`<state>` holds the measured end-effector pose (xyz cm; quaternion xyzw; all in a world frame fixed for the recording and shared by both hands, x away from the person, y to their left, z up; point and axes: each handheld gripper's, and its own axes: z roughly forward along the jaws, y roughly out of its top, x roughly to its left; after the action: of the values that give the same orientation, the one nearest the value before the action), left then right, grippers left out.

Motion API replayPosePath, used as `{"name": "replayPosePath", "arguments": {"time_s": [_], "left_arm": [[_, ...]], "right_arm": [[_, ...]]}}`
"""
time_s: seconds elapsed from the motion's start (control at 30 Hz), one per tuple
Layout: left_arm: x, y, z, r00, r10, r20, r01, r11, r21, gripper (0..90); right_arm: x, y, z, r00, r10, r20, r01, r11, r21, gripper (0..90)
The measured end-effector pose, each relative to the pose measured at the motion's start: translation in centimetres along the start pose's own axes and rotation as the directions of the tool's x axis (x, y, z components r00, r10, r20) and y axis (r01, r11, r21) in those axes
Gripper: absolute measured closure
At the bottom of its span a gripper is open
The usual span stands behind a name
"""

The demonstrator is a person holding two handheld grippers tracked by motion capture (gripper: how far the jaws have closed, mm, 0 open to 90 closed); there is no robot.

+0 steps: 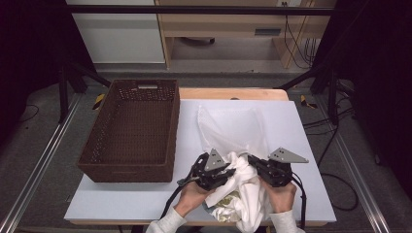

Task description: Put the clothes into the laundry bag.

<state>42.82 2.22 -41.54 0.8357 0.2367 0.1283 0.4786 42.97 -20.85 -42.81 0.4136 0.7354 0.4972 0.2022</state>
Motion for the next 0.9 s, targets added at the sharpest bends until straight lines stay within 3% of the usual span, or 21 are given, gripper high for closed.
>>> {"name": "replayPosePath", "arguments": {"time_s": [0.13, 0.23, 0.33, 0.43, 0.6, 0.67, 0.73, 0.8, 0.83, 0.9], "left_arm": [[-2.2, 1.5, 0.1, 0.9959, 0.088, 0.022, -0.088, 0.996, -0.017, 74.2], [-3.5, 2.0, 1.7, 0.9894, 0.145, 0.009, -0.145, 0.9892, 0.022, 74.2], [-4.0, 2.0, 4.0, 0.9865, 0.163, 0.008, -0.163, 0.9806, 0.108, 74.1], [-4.0, 1.7, 5.9, 0.9803, 0.194, -0.037, -0.185, 0.9668, 0.177, 74.0], [-2.2, 1.5, 6.8, 0.9908, 0.134, -0.022, -0.126, 0.9693, 0.211, 73.7], [-2.0, 1.4, 6.6, 0.9922, 0.123, -0.021, -0.116, 0.9726, 0.201, 72.9], [-1.9, 1.1, 6.0, 0.9931, 0.109, -0.043, -0.101, 0.9811, 0.165, 69.6], [-1.7, 0.8, 5.1, 0.993, 0.092, -0.074, -0.082, 0.9886, 0.127, 59.0], [-1.6, 0.8, 4.7, 0.9917, 0.093, -0.089, -0.083, 0.99, 0.115, 49.0], [-1.1, 0.6, 3.9, 0.9885, 0.082, -0.127, -0.07, 0.993, 0.095, 38.5]], "right_arm": [[-0.2, 0.1, -0.4, 0.9999, 0.012, -0.009, -0.012, 0.9995, -0.028, 89.2], [-0.3, 0.1, -0.5, 0.9999, 0.009, 0.009, -0.009, 0.9995, -0.03, 89.2], [-0.5, 0.2, -0.8, 0.9999, 0.014, -0.004, -0.014, 0.9984, -0.055, 89.3], [-0.3, 0.4, -1.0, 1.0, 0.005, -0.006, -0.005, 0.9978, -0.066, 89.3], [-0.2, 0.6, -1.6, 0.9992, 0.021, -0.034, -0.025, 0.9939, -0.107, 89.3], [-0.2, 0.5, -1.4, 0.9994, 0.011, -0.033, -0.014, 0.9954, -0.095, 89.3], [-0.2, 0.3, -1.2, 0.9997, 0.007, -0.022, -0.009, 0.9967, -0.08, 89.3], [-0.4, 0.1, -1.2, 0.9999, 0.001, -0.013, -0.002, 0.9976, -0.069, 89.3], [-0.5, 0.1, -1.3, 0.9999, 0.006, -0.015, -0.007, 0.9979, -0.065, 89.3], [-0.5, 0.0, -1.2, 0.9999, 0.004, -0.012, -0.005, 0.9981, -0.061, 89.2]]}}
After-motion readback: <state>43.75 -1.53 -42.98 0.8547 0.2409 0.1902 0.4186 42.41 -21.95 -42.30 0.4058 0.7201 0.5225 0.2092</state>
